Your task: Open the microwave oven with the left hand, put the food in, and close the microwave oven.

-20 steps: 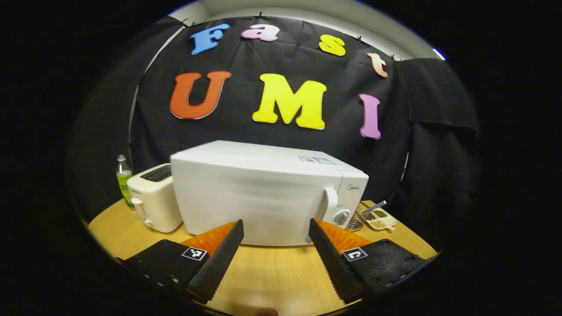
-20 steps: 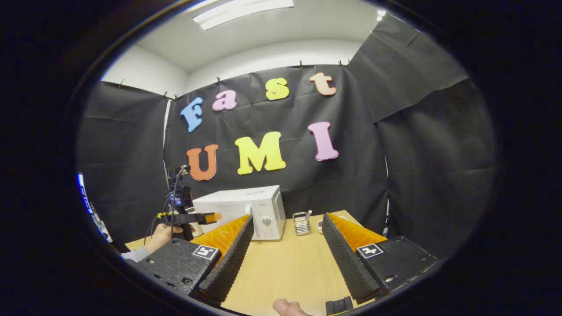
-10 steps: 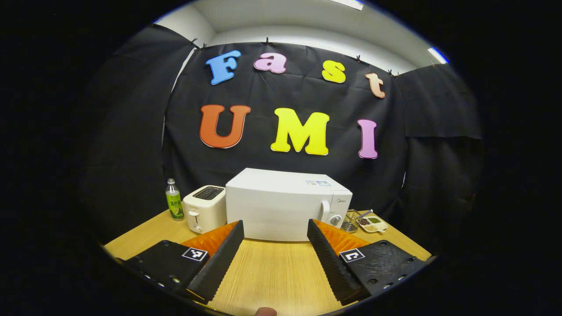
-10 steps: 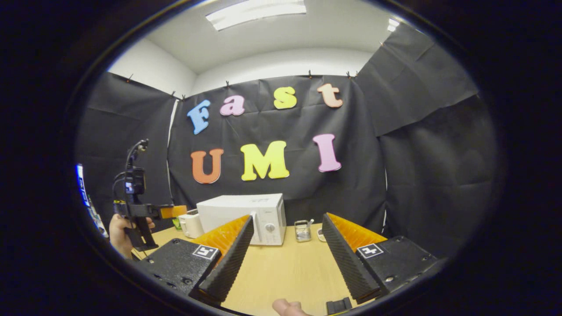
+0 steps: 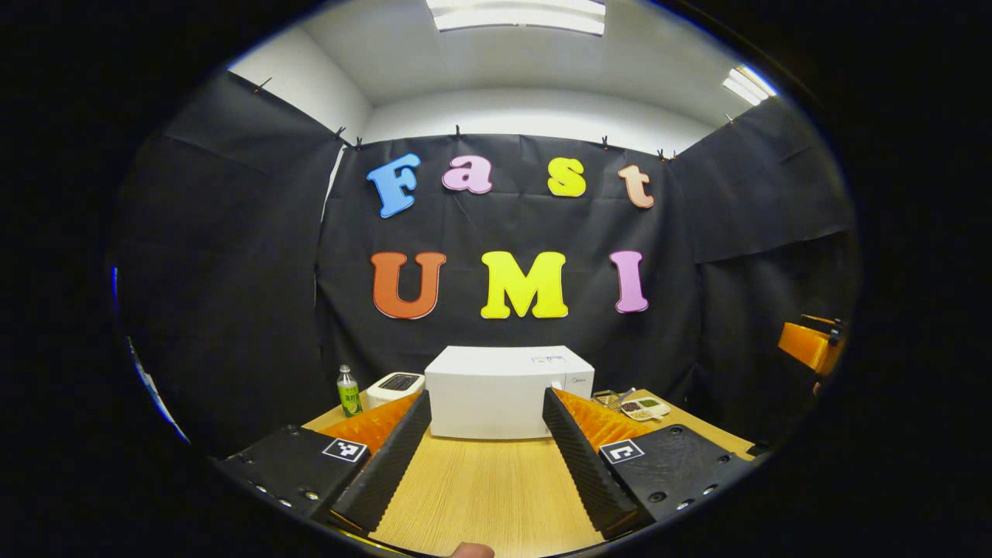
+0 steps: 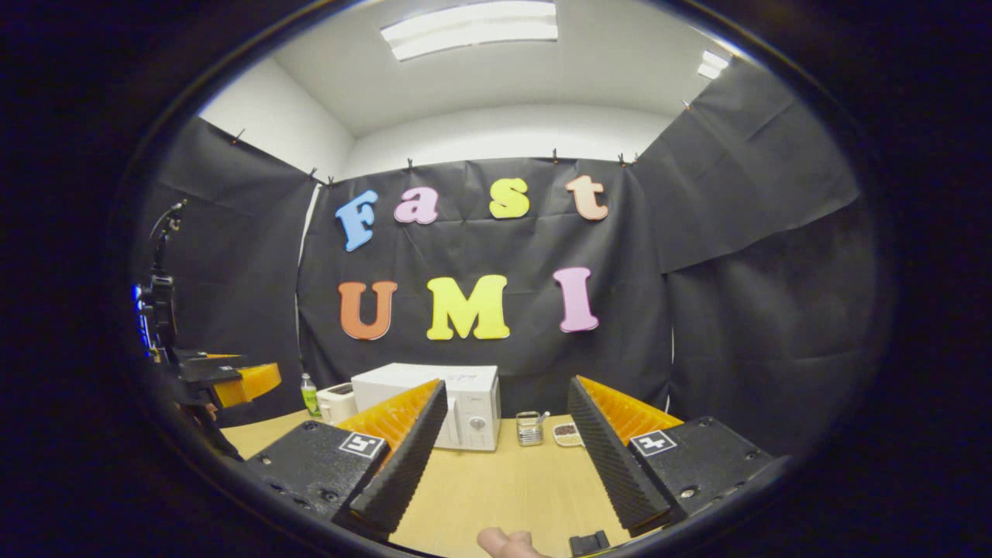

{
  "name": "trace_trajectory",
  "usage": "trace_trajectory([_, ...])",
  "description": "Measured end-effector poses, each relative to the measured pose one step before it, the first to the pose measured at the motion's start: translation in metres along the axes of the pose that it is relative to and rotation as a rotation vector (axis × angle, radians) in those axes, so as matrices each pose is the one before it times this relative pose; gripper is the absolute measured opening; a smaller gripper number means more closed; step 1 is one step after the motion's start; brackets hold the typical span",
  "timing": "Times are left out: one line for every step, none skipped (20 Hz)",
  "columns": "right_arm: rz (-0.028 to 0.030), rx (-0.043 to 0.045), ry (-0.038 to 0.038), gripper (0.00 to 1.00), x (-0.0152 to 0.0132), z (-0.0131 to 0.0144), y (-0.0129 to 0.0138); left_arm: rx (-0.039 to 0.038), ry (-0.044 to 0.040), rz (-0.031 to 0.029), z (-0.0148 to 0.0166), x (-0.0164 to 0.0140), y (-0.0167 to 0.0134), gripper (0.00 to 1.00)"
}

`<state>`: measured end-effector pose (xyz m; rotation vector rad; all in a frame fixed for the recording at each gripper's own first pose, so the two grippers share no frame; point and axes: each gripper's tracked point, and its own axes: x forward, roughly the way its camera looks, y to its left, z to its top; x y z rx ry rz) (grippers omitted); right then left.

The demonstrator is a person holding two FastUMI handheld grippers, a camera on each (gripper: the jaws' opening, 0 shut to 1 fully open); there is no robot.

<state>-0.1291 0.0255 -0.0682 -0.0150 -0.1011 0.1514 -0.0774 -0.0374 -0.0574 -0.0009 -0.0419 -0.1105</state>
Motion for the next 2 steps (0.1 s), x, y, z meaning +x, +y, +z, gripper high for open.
trace_trajectory([0.00246, 0.00125, -0.00208, 0.90, -0.00353, 0.00497, 0.00368, -0.01182, -0.01939, -0.00870, 0.00946, -0.00787, -0.00463, 0.93])
trace_trajectory([0.00302, 0.00187, -0.00514, 0.90, -0.00146, 0.00514, 0.00253, -0.00860, 0.00087, -0.03051, 0.00414, -0.00861, -0.01110, 0.93])
